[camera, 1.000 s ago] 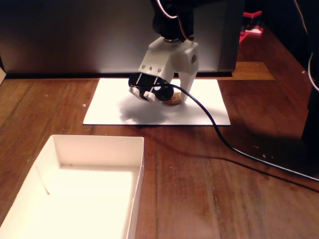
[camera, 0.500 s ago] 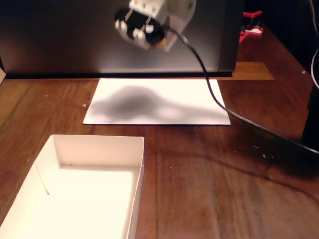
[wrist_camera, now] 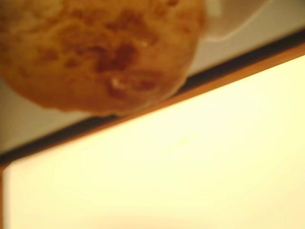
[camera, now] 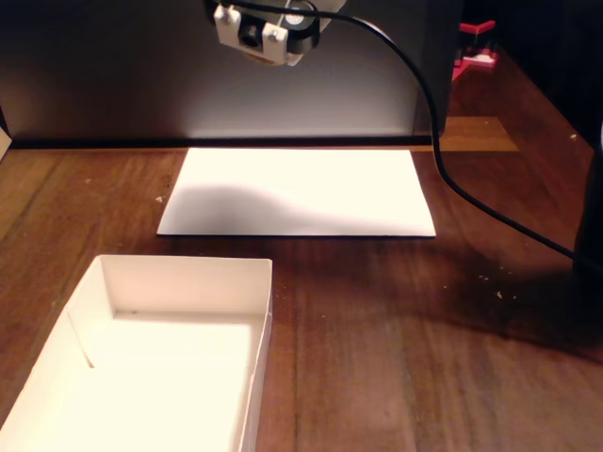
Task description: Grasp a mini cookies block and put it in the white box.
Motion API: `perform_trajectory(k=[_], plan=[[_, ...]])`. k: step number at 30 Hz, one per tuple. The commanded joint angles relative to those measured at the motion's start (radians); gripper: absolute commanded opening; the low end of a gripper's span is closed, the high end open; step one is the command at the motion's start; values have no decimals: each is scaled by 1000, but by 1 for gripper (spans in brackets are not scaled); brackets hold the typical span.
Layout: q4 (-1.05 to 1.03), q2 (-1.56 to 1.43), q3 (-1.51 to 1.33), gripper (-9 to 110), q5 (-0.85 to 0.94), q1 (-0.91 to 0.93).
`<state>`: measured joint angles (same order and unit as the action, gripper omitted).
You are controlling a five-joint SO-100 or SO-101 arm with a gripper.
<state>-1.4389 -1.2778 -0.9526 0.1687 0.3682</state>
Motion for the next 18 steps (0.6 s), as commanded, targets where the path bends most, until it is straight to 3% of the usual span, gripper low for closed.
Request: perform_trajectory(k=[1, 18], plan=[[2, -155, 107, 21, -18, -80], [-41, -215, 120, 21, -163, -554]])
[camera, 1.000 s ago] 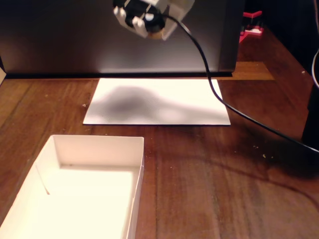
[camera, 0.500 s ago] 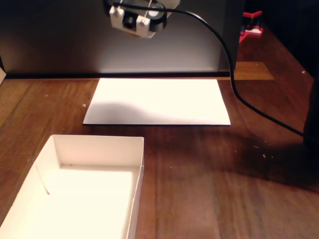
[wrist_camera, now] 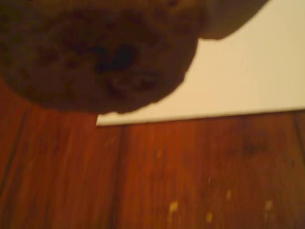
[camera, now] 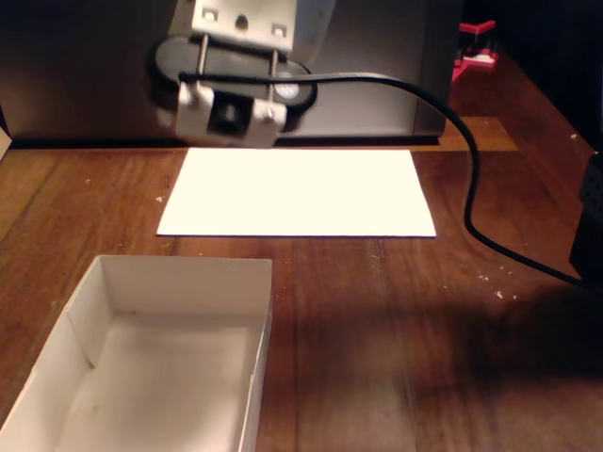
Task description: Grasp a mini cookies block and put it in the white box.
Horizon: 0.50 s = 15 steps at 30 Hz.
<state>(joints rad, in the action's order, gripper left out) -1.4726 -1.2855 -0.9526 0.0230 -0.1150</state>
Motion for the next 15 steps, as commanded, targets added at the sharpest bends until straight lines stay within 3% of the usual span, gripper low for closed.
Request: perform_trajectory(k=[1, 15], plan=[[-8, -209, 123, 21, -25, -89], [75, 15, 138, 21, -121, -202]])
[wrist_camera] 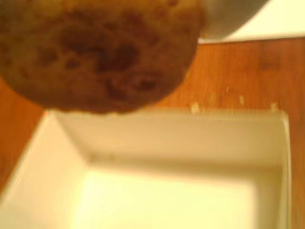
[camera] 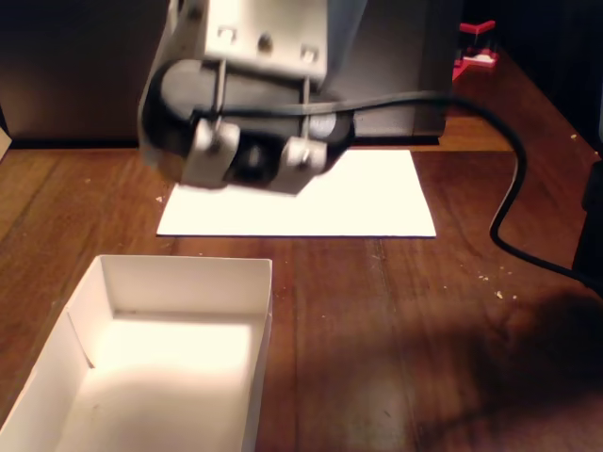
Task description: Grasp a mini cookies block and put it in the white box.
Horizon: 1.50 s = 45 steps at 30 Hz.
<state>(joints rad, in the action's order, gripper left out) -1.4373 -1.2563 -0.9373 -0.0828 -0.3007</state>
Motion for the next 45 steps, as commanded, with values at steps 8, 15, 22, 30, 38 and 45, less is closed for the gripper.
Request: perform_trajectory(k=[8, 15, 22, 30, 38, 45], plan=[[123, 106, 123, 21, -55, 5], [155, 187, 123, 23, -66, 67], [150, 178, 123, 32, -28, 64], [133, 147, 121, 38, -8, 29], [126, 152, 121, 8, -2, 37], [94, 124, 121, 0, -6, 69]])
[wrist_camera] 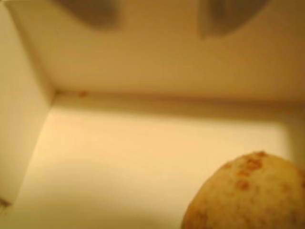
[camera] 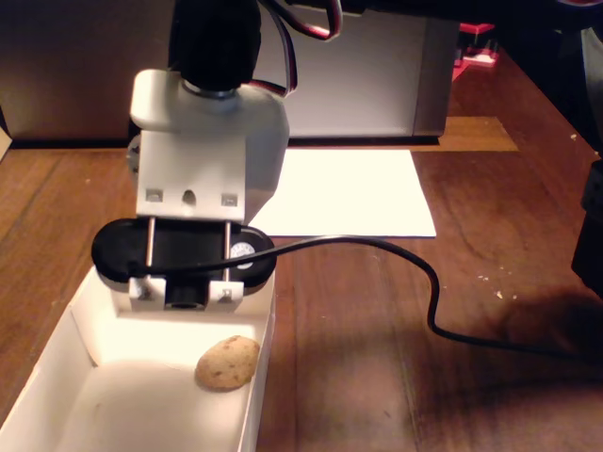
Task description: Grasp a mini cookies block and put it in the white box.
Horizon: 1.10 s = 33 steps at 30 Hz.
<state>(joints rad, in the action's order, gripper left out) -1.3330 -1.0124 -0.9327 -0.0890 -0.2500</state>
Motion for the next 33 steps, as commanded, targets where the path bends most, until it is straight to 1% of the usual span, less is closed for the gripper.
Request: perform_trajectory(k=[1, 11, 22, 29, 33], plan=[[-14, -124, 117, 0, 2, 25], [-57, -199, 117, 0, 38, 112], [-207, -357, 112, 0, 37, 365], [-258, -390, 94, 0, 64, 405], [-305, -393, 89, 0, 75, 396]])
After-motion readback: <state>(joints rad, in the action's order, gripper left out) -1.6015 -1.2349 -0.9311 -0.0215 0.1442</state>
